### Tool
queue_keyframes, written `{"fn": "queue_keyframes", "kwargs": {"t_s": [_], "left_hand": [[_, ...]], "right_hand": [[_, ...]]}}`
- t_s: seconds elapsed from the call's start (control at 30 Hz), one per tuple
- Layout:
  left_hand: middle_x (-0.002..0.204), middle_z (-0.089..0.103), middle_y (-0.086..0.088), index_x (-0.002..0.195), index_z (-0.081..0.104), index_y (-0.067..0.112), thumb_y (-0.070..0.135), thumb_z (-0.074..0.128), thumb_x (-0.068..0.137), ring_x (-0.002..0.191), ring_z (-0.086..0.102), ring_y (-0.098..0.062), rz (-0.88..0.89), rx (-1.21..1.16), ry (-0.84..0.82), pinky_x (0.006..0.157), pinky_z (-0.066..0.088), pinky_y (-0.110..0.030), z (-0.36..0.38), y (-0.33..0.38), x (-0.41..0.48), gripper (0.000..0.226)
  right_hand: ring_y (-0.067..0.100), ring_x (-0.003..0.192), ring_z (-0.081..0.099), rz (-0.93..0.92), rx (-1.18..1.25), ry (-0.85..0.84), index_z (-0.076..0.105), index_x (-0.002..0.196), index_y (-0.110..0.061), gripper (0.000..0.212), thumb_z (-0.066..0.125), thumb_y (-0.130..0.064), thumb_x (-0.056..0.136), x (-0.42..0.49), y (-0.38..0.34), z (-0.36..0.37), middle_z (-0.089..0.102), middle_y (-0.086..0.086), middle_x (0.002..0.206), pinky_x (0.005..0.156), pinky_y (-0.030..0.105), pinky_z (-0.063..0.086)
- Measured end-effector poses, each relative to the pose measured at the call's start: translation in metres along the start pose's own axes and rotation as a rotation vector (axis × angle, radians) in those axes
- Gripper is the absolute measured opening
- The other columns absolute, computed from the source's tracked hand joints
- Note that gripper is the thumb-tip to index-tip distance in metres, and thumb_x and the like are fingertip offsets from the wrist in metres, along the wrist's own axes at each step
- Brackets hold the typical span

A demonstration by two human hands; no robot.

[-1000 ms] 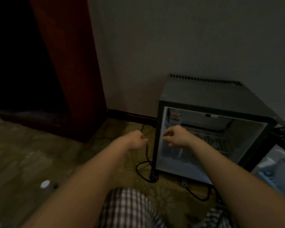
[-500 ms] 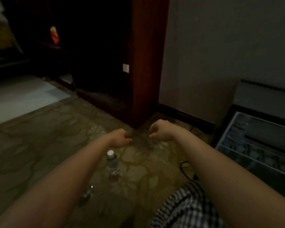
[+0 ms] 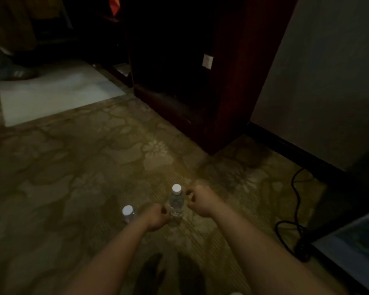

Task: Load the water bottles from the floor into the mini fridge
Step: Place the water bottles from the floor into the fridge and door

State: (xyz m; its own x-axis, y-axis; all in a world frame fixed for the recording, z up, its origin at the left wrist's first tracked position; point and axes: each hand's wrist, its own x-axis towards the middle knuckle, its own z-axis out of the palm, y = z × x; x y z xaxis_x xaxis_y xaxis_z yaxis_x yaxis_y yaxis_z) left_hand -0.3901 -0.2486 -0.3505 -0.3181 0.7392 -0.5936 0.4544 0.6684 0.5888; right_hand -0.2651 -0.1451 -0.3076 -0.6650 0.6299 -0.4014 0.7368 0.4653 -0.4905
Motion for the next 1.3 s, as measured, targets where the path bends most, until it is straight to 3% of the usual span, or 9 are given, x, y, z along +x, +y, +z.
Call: {"fn": "queue_keyframes", "kwargs": {"t_s": [0.23, 0.33, 0.43, 0.53, 0.7, 0.87, 1.0, 1.13, 1.3], "left_hand": [[0.146, 0.040, -0.011, 0.143, 0.032, 0.011, 0.018, 0.057, 0.090, 0.136, 0.038, -0.024, 0.055, -0.162, 0.047, 0.108, 0.033, -0.028, 0.023, -0.010, 0.045, 0.058], [0.148, 0.035, -0.008, 0.146, 0.021, 0.012, 0.011, 0.060, 0.088, 0.136, 0.034, -0.016, 0.110, -0.282, 0.117, 0.093, 0.029, -0.010, 0.030, -0.011, 0.063, 0.070], [0.134, 0.036, 0.001, 0.147, 0.011, 0.007, -0.001, 0.062, 0.084, 0.117, 0.030, -0.004, 0.130, -0.425, 0.144, 0.076, 0.030, -0.001, 0.037, -0.013, 0.081, 0.080], [0.117, 0.040, 0.009, 0.145, 0.016, 0.001, -0.013, 0.059, 0.081, 0.111, 0.032, -0.006, 0.138, -0.464, 0.155, 0.065, 0.037, 0.004, 0.044, -0.018, 0.097, 0.078], [0.132, 0.037, 0.002, 0.146, 0.012, 0.008, -0.014, 0.060, 0.079, 0.123, 0.039, -0.011, 0.142, -0.501, 0.136, 0.082, 0.040, -0.008, 0.060, -0.034, 0.102, 0.085], [0.140, 0.037, -0.004, 0.146, 0.011, 0.008, -0.010, 0.062, 0.080, 0.124, 0.037, -0.008, 0.181, -0.493, 0.112, 0.080, 0.033, 0.007, 0.075, -0.036, 0.089, 0.085], [0.112, 0.046, 0.016, 0.128, 0.025, 0.024, -0.008, 0.064, 0.079, 0.092, 0.048, 0.024, 0.230, -0.494, 0.108, 0.068, 0.036, 0.009, 0.073, -0.024, 0.082, 0.070], [0.113, 0.047, 0.007, 0.132, 0.040, 0.013, 0.000, 0.068, 0.080, 0.097, 0.047, 0.003, 0.242, -0.447, 0.121, 0.063, 0.034, 0.010, 0.068, -0.012, 0.073, 0.061], [0.101, 0.058, 0.002, 0.109, 0.048, 0.021, -0.007, 0.068, 0.076, 0.078, 0.058, 0.009, 0.292, -0.461, 0.085, 0.065, 0.047, -0.003, 0.061, 0.014, 0.059, 0.048]], "right_hand": [[0.026, 0.125, 0.049, -0.019, 0.018, 0.001, 0.041, 0.139, -0.018, 0.050, 0.052, -0.012, 0.091, 0.055, 0.033, 0.035, 0.049, 0.010, 0.139, 0.102, 0.034, 0.041], [0.026, 0.128, 0.047, -0.061, 0.056, 0.004, 0.035, 0.143, -0.024, 0.059, 0.056, -0.014, 0.088, 0.078, 0.036, 0.046, 0.048, 0.009, 0.141, 0.106, 0.034, 0.039], [0.027, 0.129, 0.046, -0.079, 0.093, -0.010, 0.036, 0.143, -0.018, 0.060, 0.059, -0.018, 0.087, 0.097, 0.033, 0.053, 0.047, 0.010, 0.142, 0.106, 0.035, 0.039], [0.031, 0.126, 0.048, -0.089, 0.041, -0.012, 0.039, 0.141, -0.015, 0.053, 0.054, -0.019, 0.091, 0.109, 0.031, 0.061, 0.048, 0.015, 0.139, 0.103, 0.037, 0.041], [0.033, 0.117, 0.053, -0.043, -0.055, -0.051, 0.042, 0.132, -0.014, 0.044, 0.054, -0.020, 0.090, 0.113, 0.035, 0.067, 0.055, 0.016, 0.128, 0.097, 0.039, 0.046], [0.033, 0.114, 0.055, -0.033, -0.139, -0.111, 0.037, 0.132, -0.015, 0.040, 0.045, -0.022, 0.094, 0.103, 0.047, 0.067, 0.057, 0.020, 0.123, 0.092, 0.037, 0.045], [0.034, 0.111, 0.057, -0.081, -0.145, -0.082, 0.043, 0.127, -0.010, 0.037, 0.048, -0.024, 0.093, 0.094, 0.047, 0.057, 0.059, 0.019, 0.121, 0.088, 0.037, 0.046], [0.032, 0.110, 0.056, -0.121, -0.228, -0.139, 0.049, 0.116, -0.008, 0.029, 0.046, -0.027, 0.095, 0.084, 0.040, 0.030, 0.059, 0.017, 0.121, 0.086, 0.036, 0.044], [0.028, 0.111, 0.053, -0.229, -0.332, -0.179, 0.052, 0.118, -0.009, 0.031, 0.048, -0.029, 0.095, 0.056, 0.027, -0.025, 0.057, 0.012, 0.122, 0.081, 0.032, 0.040]]}}
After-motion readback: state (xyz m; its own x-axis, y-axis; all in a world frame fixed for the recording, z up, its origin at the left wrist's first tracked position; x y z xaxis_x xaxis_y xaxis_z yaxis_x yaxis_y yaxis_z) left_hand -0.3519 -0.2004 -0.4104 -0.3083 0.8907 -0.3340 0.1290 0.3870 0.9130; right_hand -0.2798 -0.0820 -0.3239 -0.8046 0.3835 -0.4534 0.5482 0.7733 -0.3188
